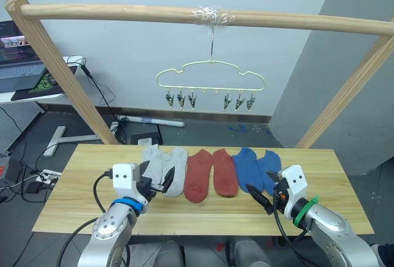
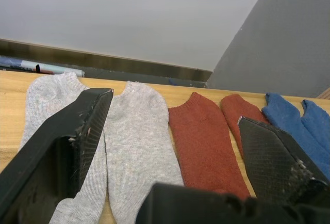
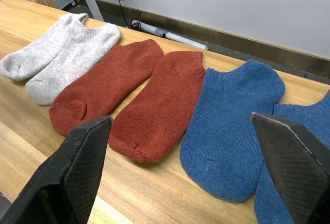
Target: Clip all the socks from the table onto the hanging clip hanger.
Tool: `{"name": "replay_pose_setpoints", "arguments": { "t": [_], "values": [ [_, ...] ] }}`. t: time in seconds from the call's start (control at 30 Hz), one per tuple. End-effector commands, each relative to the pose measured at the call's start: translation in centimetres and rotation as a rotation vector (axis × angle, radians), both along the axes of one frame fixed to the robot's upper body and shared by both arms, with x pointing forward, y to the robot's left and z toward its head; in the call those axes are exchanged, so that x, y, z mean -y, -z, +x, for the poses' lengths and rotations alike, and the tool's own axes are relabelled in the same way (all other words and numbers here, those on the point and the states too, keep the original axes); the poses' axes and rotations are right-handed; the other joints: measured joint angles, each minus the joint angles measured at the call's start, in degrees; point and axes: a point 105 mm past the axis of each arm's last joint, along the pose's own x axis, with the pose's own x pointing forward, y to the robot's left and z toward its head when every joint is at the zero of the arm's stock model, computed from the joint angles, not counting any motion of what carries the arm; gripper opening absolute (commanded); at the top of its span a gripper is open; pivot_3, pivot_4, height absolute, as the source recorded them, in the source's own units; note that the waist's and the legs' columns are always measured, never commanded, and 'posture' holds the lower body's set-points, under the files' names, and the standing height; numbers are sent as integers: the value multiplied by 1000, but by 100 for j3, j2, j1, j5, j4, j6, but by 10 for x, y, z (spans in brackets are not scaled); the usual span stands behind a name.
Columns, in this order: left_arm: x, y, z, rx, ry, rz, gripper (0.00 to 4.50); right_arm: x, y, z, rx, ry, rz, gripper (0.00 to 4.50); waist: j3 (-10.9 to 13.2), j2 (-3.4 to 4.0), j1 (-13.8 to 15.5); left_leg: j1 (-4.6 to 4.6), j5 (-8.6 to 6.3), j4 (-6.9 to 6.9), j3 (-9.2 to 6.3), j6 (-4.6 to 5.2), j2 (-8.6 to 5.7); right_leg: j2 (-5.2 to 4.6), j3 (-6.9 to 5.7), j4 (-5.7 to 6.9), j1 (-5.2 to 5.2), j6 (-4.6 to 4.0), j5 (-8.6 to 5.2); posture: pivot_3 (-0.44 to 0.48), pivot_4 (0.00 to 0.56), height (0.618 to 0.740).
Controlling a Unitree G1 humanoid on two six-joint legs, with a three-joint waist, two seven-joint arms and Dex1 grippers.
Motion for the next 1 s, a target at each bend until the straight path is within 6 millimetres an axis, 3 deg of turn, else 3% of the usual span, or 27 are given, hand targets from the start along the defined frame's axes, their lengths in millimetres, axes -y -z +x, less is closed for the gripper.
{"name": "replay_pose_setpoints", "arguments": {
  "t": [0.03,0.23,0.5,0.83,1.0],
  "values": [
    [1,-14,0,54,2,-11,4480,-1,-13,0,39,-13,7,4500,6,-1,0,0,0,0,0,0,0,0,0,0,0,0,0,-47,139,740],
    [2,-16,-2,42,11,-11,4480,-2,-20,-3,29,-41,-3,4500,43,0,0,-1,0,0,0,0,0,-1,1,-2,-2,-1,-1,-48,148,740],
    [9,-42,6,119,109,-56,4480,-10,-49,6,46,-177,-7,4500,121,1,5,-3,0,0,-2,0,0,-1,0,-3,-2,-2,-2,-42,165,740],
    [11,-80,34,236,140,-37,4480,-25,-94,27,138,-330,-22,4500,197,-10,25,-12,-1,-3,-9,1,-1,2,-9,-4,0,21,2,-36,170,740],
    [9,-88,49,241,71,-12,4480,-32,-117,33,193,-369,-13,4500,208,-12,50,-12,-2,-3,-11,2,-1,3,-12,-3,1,39,11,-33,175,740]
  ]
}}
